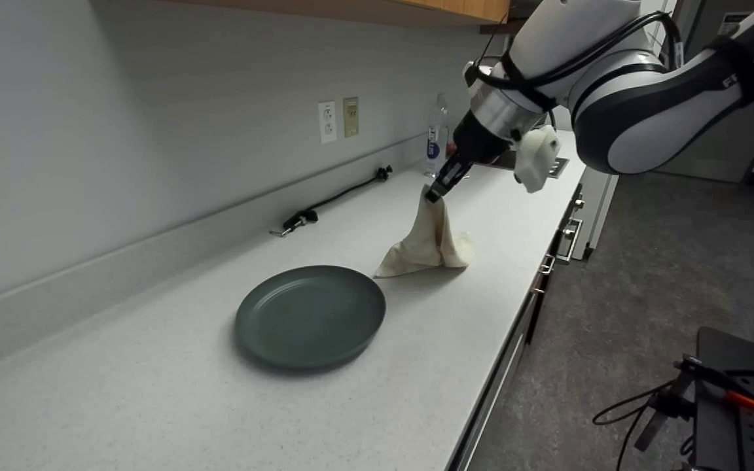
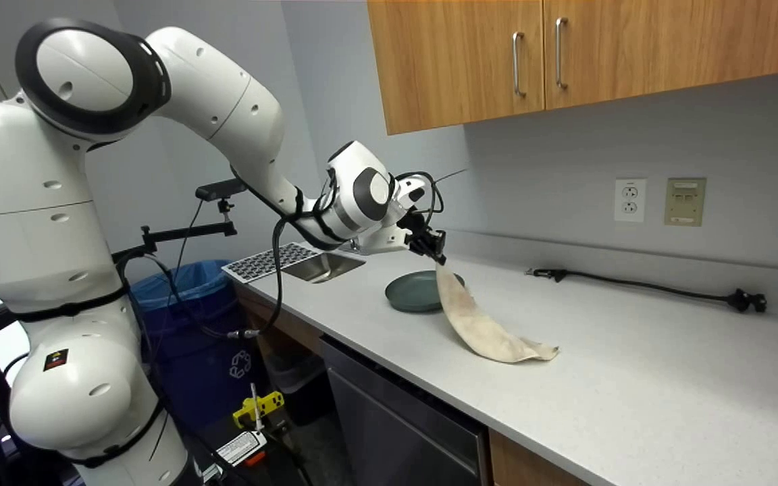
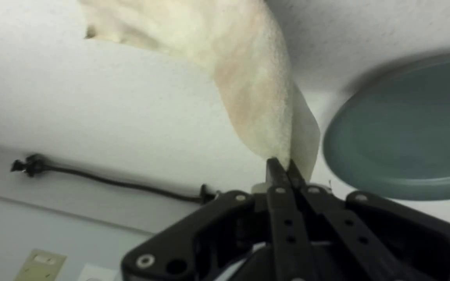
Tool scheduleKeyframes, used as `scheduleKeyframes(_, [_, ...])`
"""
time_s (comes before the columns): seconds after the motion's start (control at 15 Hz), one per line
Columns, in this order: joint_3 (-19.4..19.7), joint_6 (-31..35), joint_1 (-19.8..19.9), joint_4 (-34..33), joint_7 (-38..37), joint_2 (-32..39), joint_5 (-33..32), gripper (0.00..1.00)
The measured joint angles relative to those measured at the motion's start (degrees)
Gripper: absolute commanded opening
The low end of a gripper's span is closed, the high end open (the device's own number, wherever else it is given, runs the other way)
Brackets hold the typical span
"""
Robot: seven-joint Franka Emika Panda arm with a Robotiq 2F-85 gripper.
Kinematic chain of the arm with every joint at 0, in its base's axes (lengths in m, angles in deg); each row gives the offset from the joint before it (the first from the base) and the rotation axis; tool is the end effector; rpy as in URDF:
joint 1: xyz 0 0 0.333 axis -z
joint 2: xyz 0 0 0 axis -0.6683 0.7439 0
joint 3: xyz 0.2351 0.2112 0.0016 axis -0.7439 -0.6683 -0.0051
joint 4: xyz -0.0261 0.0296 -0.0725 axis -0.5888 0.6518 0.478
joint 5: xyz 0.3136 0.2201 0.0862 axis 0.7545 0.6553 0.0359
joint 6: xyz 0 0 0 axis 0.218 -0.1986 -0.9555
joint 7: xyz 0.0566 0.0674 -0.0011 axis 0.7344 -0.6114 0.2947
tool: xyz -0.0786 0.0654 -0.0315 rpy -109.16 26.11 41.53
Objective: Unfold the towel
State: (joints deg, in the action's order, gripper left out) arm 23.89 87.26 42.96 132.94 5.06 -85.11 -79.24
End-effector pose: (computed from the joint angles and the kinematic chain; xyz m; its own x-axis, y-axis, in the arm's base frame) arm 0.5555 0.0713 0.3742 0.8045 0.2650 0.5315 0.1749 -0.9610 0.2143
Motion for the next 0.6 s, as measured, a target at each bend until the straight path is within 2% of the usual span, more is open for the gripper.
scheduleKeyframes(0.13, [-2.4, 0.0, -1.1, 2.4, 8.4, 0.7, 8.8, 0.00])
scheduleKeyframes(0.2, [-4.8, -0.3, -0.8, 3.3, 12.6, 1.2, 13.2, 0.22])
scheduleKeyframes(0.4, [-11.1, -4.1, 1.0, 4.2, 24.5, 2.1, 24.7, 0.43])
scheduleKeyframes(0.53, [-12.3, -8.4, 1.8, 3.7, 31.9, 1.8, 30.0, 0.57])
scheduleKeyframes(0.6, [-11.6, -10.4, 1.9, 3.4, 34.8, 1.5, 31.4, 0.66])
